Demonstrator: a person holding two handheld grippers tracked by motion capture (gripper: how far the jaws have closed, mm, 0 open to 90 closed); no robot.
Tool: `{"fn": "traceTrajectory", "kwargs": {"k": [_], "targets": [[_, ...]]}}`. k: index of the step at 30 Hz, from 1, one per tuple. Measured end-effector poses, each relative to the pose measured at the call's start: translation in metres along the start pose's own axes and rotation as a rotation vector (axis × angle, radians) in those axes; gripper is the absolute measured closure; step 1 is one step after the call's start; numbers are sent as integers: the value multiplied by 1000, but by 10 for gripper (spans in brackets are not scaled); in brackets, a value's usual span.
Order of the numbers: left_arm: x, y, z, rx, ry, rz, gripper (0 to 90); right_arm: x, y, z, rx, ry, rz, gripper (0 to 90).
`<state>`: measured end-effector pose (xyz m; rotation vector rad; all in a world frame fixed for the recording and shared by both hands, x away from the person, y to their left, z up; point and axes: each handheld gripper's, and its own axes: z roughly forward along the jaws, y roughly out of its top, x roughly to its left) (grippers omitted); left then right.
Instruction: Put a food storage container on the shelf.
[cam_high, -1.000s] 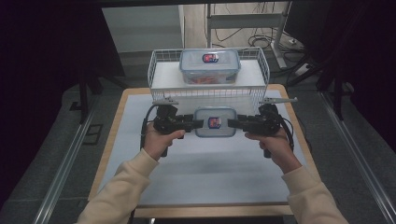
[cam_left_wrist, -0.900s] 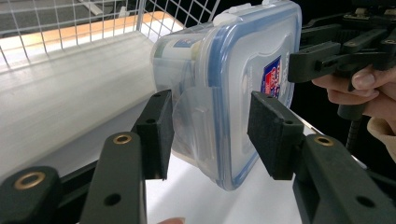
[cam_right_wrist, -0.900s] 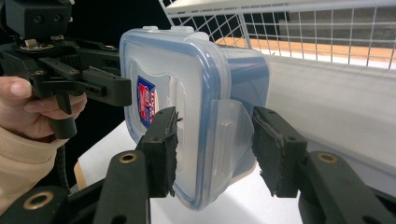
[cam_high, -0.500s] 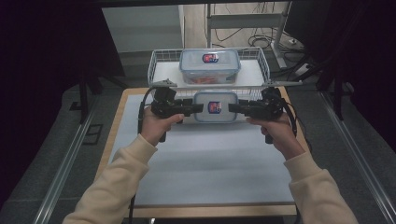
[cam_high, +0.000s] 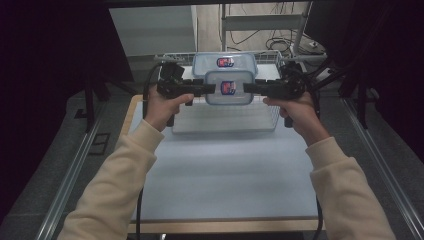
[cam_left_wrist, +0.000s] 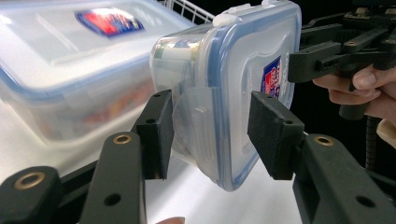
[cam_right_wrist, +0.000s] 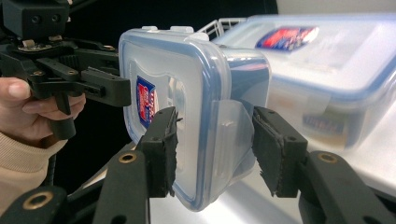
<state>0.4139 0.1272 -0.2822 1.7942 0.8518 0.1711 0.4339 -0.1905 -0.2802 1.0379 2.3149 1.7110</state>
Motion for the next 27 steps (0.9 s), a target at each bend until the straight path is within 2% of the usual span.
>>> {"fn": "traceTrajectory", "kwargs": {"k": [7,12,21,27], "targets": [[12,35,0,-5,7,25,519,-10,30,4,-19,8,5,513],[30,55,8,4,2,2,519,-24,52,12,-16,4,20,511],[65,73,25,20,-5,-58,518,-53,76,36,11,-5,76,505],[82,74,35,37,-8,-107,516,-69,79,51,26,-3,128,501]]}}
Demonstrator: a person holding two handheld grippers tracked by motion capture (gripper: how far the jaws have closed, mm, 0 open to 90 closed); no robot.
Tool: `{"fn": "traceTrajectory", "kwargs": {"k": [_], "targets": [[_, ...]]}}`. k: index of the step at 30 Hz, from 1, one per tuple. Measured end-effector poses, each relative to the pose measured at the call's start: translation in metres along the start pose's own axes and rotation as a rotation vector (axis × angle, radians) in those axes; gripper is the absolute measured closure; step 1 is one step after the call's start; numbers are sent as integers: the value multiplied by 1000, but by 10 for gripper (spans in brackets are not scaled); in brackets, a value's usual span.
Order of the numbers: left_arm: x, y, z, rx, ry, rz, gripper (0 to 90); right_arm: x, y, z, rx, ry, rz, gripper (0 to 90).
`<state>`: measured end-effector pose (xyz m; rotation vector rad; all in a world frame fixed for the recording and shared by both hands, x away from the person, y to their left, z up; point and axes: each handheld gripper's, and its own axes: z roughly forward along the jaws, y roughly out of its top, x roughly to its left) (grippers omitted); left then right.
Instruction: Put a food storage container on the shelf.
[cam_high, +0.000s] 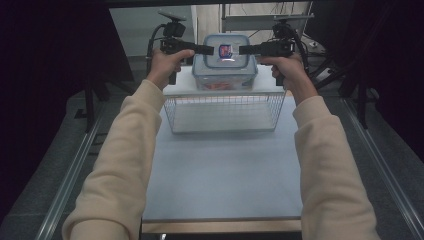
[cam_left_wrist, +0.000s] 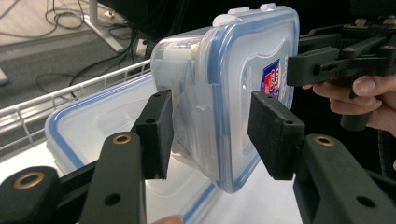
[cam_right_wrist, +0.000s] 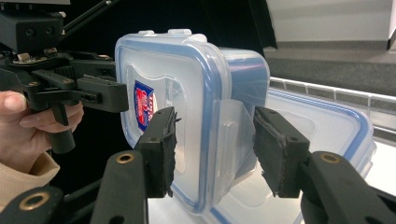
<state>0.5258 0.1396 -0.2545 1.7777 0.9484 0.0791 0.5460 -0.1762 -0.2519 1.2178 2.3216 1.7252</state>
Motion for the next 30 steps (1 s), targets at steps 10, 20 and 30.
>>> {"fn": "traceTrajectory", "kwargs": {"k": [10,20,30], "targets": [[10,-1,4,-25,-1,-68,496,-6,8,11,10,-11,58,482],[19,-2,12,-22,-50,-142,425,-13,5,17,8,-3,132,420],[25,-6,17,-27,-66,-180,322,-17,4,22,11,-24,171,338]]}}
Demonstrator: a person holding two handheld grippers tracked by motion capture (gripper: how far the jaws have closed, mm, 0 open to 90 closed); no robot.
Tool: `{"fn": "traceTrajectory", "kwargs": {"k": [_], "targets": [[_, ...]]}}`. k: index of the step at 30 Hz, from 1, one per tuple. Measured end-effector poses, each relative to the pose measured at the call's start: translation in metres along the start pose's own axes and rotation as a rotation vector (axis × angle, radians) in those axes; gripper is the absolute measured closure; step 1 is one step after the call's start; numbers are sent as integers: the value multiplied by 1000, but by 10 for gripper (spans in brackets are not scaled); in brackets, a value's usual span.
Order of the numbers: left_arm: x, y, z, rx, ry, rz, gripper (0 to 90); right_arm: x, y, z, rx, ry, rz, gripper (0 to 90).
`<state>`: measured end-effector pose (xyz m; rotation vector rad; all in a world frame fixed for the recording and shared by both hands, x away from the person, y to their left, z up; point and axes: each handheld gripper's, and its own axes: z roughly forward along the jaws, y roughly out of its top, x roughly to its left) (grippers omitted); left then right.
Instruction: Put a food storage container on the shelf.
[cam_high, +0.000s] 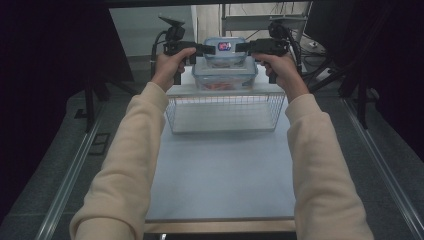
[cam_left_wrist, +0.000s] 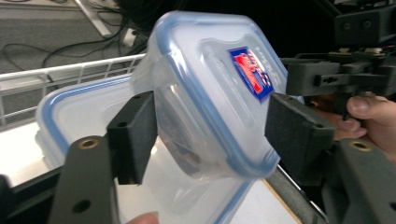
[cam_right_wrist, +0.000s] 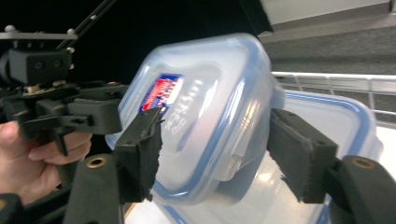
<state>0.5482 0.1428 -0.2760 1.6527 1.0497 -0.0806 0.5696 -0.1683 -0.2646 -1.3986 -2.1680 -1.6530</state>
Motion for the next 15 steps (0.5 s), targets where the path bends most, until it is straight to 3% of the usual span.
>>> {"fn": "traceTrajectory", "kwargs": {"k": [9,15], "targets": [[-2,-2,-1,-10,-4,10,299,1,-1,-4,-15,-11,3,339],[-7,-6,-12,-33,4,20,257,2,-3,-14,-44,-19,-11,334]]}}
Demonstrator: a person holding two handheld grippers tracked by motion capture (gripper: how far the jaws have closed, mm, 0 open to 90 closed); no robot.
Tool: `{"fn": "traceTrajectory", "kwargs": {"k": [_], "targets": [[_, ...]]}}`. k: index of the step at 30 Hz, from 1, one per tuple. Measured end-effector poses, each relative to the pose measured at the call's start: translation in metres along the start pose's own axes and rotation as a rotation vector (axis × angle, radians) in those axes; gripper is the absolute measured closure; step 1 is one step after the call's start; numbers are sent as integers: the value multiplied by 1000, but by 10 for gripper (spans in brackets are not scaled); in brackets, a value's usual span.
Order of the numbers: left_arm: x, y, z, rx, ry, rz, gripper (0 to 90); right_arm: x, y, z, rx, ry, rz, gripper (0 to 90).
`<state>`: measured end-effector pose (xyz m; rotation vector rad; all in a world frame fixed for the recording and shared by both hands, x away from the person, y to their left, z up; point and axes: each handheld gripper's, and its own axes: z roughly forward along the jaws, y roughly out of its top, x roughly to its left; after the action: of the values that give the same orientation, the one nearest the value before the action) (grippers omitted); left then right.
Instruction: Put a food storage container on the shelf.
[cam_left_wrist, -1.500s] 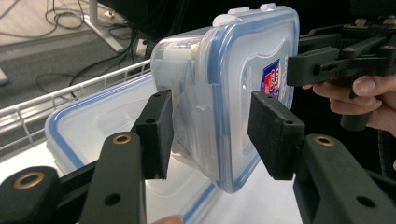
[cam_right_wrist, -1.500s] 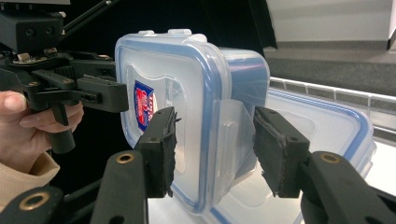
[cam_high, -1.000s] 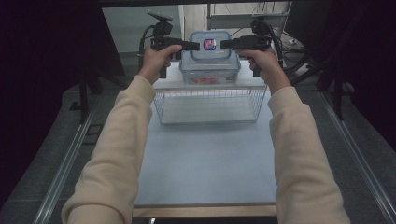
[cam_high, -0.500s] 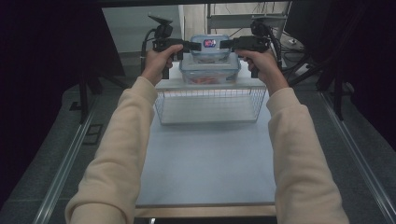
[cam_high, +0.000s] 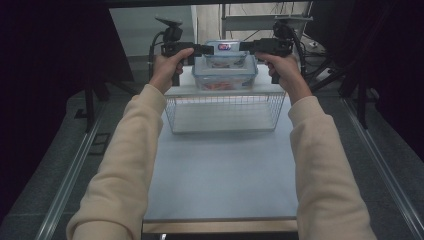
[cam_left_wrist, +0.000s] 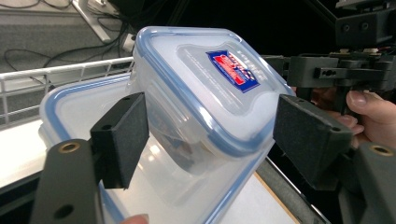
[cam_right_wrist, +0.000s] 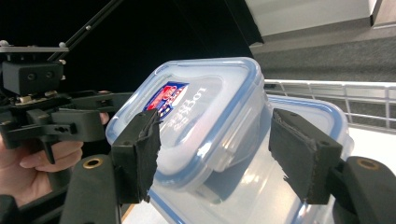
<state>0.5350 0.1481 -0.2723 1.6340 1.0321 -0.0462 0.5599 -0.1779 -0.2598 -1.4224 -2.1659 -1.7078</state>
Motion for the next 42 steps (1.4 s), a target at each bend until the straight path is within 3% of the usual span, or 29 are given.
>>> {"fn": "traceTrajectory", "kwargs": {"k": [9,15,25,31,42], "targets": [[-9,-14,-20,-34,10,36,243,6,-11,-20,-7,-3,-34,323],[-12,-28,-28,-17,20,64,242,11,-19,-34,-14,0,-63,323],[-23,-58,-42,-10,22,100,246,15,-51,-53,-10,16,-117,322],[-27,-74,-44,13,45,125,249,14,-71,-59,-4,30,-141,323],[-30,-106,-48,1,29,158,252,2,-104,-68,-22,69,-150,326]]}}
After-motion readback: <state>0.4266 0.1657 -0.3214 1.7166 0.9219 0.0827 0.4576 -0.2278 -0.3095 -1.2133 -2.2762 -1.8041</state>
